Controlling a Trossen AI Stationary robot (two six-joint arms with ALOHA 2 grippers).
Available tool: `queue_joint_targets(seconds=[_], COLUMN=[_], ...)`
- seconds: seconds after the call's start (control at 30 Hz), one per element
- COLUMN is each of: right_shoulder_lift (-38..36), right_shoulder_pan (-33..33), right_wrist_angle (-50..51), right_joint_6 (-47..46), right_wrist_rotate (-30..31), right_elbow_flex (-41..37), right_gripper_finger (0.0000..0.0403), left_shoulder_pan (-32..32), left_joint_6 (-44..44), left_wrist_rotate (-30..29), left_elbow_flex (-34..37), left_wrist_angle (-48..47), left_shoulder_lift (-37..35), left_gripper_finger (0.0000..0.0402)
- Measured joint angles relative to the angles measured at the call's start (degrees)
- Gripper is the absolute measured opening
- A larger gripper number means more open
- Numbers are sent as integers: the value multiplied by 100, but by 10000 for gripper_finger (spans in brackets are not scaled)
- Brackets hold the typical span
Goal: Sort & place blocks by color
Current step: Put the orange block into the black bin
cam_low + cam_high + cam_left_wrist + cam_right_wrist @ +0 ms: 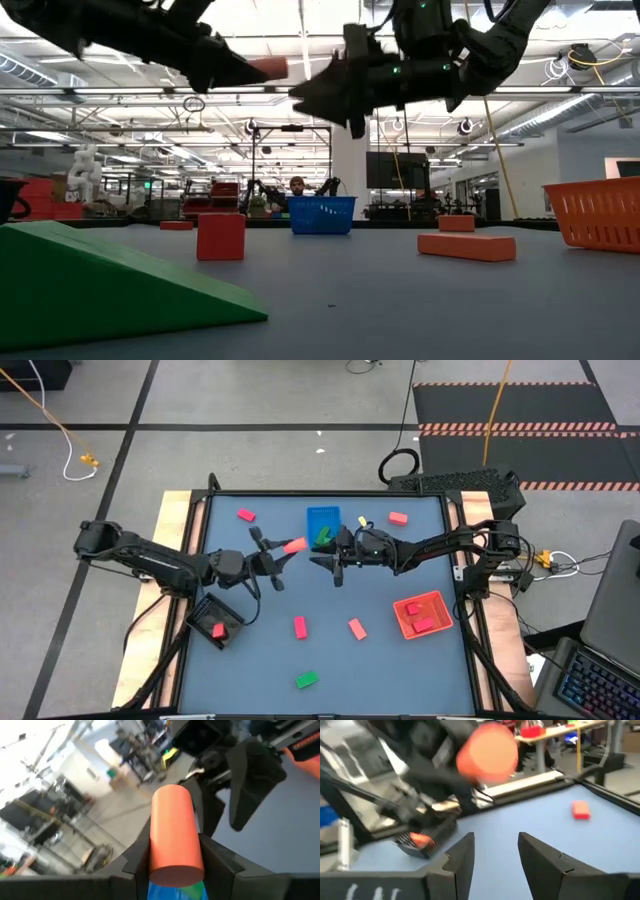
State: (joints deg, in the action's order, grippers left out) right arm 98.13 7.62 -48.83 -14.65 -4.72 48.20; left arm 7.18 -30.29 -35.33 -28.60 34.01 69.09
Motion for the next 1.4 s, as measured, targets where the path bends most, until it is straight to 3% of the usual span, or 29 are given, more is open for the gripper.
queue_joint_targets(seconds=[0.2,0.57,0.83,1.0,1.2,1.4], right_shoulder_lift=[-18,-113,-531,-745,-1042,-1148], right_shoulder_pan=[87,131,130,17,-150,-134], right_wrist_angle=[359,560,1288,1675,1894,1882], right_joint_6=[81,66,178,996,1862,2013], right_wrist_rotate=[2,-3,-51,-748,-724,-723], right_elbow_flex=[15,15,18,18,-119,-284], right_gripper_finger=[144,144,144,144,144,144], left_shoulder_pan=[294,1027,1503,1573,1574,1388], left_joint_6=[701,3048,3406,3386,3546,3642], left_wrist_rotate=[-543,-537,-495,-472,-470,-550], left_elbow_flex=[8,6,2,2,2,2], left_wrist_angle=[-1268,-3467,-3135,-2792,-2886,-3149], left_shoulder_lift=[-730,-1462,-1451,-1209,-950,-940], left_gripper_finger=[132,132,132,132,132,132])
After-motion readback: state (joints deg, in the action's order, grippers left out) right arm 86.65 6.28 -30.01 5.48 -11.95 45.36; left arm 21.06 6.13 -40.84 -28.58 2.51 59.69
